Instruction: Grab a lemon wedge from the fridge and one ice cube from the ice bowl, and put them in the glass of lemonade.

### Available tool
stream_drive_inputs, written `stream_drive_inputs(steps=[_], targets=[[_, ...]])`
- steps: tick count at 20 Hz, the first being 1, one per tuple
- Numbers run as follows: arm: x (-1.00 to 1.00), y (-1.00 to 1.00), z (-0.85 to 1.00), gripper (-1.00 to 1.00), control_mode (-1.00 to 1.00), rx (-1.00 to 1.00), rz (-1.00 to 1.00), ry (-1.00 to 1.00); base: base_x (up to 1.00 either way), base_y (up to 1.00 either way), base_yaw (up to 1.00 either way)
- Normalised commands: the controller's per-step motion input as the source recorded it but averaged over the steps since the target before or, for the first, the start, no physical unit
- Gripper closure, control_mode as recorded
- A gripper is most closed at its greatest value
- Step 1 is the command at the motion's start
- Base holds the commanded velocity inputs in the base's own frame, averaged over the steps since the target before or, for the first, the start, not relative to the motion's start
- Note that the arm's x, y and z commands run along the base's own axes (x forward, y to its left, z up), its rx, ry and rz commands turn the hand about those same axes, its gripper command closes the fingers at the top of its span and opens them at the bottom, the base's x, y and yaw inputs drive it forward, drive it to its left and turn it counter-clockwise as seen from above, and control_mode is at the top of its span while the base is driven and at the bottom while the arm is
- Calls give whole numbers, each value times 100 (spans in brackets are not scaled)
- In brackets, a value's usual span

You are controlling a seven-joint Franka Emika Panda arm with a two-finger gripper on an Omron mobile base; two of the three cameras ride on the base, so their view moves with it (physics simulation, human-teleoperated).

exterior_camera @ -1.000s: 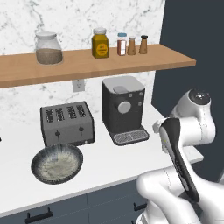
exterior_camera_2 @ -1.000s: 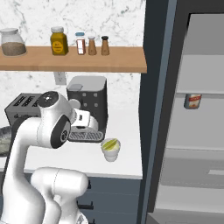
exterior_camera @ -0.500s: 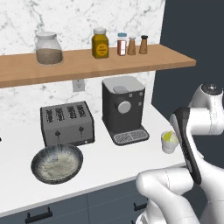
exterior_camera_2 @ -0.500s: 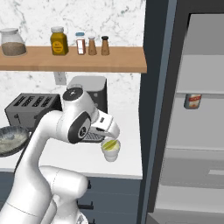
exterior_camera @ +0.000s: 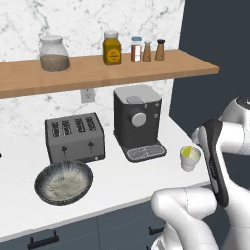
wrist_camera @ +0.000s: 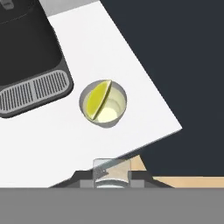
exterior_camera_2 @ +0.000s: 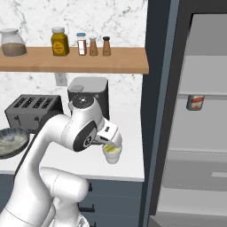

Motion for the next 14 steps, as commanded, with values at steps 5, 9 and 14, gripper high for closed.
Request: stream_drive_inputs(steps=[5,9,14], targets=[[19,2,0,100,-100,0,0,0,0,0,0],[10,3,0,100,-100,0,0,-2,0,0,0],[12,1,0,100,-100,0,0,-2,0,0,0]])
